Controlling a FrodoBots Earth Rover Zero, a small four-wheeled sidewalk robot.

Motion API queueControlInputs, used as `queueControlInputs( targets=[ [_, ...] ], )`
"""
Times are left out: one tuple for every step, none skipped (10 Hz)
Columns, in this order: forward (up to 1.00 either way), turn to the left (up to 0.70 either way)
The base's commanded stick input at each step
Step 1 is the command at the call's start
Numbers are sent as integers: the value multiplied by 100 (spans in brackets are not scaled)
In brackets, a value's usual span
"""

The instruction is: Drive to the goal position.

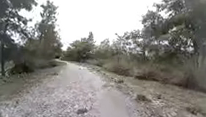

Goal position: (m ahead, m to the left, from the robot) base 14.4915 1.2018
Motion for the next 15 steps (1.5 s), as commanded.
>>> queueControlInputs(
  targets=[
    [30,25],
    [30,60],
    [30,60],
    [30,60],
    [30,60],
    [30,29],
    [30,0],
    [30,0],
    [30,0],
    [30,0],
    [30,0],
    [30,0],
    [30,0],
    [30,0],
    [35,0]
  ],
)
